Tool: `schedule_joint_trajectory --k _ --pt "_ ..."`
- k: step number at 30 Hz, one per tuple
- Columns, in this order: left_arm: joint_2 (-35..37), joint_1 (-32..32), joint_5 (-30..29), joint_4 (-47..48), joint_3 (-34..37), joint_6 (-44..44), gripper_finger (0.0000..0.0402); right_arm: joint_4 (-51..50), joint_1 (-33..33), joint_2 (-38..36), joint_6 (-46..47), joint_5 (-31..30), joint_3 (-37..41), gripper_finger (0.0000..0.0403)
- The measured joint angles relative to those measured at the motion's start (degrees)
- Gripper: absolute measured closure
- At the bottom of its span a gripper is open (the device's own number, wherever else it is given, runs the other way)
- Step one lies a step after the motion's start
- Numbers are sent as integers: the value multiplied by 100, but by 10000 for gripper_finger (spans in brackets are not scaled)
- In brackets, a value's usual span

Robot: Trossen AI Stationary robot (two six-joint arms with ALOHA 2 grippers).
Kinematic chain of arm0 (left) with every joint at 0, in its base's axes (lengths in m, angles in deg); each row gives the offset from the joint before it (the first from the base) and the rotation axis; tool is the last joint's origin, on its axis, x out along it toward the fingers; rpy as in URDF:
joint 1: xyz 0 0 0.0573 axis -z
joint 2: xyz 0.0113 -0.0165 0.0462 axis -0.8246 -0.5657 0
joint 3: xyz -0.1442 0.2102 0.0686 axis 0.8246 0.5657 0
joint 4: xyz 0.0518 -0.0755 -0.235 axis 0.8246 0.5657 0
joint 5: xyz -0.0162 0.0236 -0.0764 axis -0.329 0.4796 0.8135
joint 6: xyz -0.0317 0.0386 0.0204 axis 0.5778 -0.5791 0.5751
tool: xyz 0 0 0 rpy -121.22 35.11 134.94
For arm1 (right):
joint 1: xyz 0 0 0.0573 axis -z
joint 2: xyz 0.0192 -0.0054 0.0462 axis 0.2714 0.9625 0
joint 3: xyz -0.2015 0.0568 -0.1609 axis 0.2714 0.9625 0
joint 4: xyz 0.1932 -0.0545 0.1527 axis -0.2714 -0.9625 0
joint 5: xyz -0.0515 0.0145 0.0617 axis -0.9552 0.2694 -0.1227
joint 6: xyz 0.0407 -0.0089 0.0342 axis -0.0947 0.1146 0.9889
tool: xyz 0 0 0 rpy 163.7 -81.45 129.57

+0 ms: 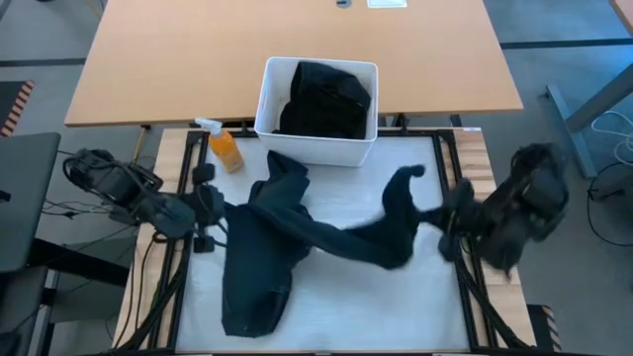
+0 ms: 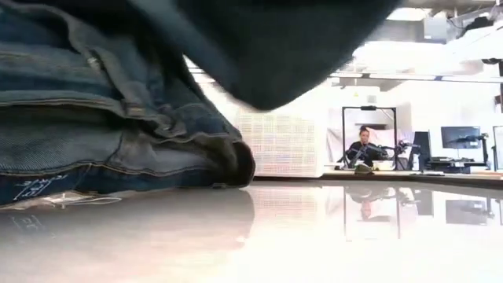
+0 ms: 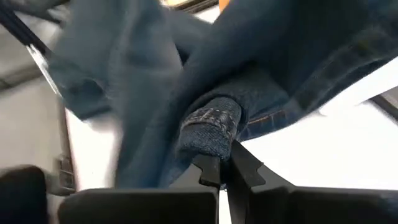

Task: Fold laundry
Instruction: Fold the blue long pants

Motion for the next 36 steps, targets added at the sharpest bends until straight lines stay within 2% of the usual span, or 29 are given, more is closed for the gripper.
schedule_joint_trajectory --k 4,7,10,14,16,18,20,23,27,30,31,33,36 --pt "9 132 140 607 23 837 401 -193 1009 -642 25 90 366 379" --pt "-17 316 358 758 48 1208 401 -245 1943 -987 11 691 822 379" --pt "-64 518 525 762 50 1307 401 -255 2971 -1291 -131 1568 1503 379" --pt "-85 784 566 774 50 1362 401 -253 4179 -1512 -648 3259 2537 379" --pt "-91 877 495 777 50 1428 401 -275 4547 -1544 -1008 4007 2963 379" --pt "-99 948 453 777 50 1446 401 -231 4654 -1529 -1317 4356 3208 379" --pt "-103 1006 424 779 52 1508 401 -228 4655 -1516 -1387 4384 3253 379" --pt "-107 1043 435 777 52 1585 401 -226 4728 -1529 -1389 3950 3249 378" --pt "-112 1057 514 751 52 1676 401 -226 5186 -1423 -1125 2745 3246 378" --pt "-113 1057 600 596 52 1681 401 107 5535 -1268 -1359 1901 3246 377" --pt "-115 1060 619 532 54 1681 401 324 5621 -1223 -1529 1861 3246 377" --pt "-143 1060 662 406 54 1681 401 798 5760 -1165 -1998 2215 3246 377" --pt "-231 1060 855 339 54 1681 401 1229 5945 -1127 -2646 3580 3244 377"
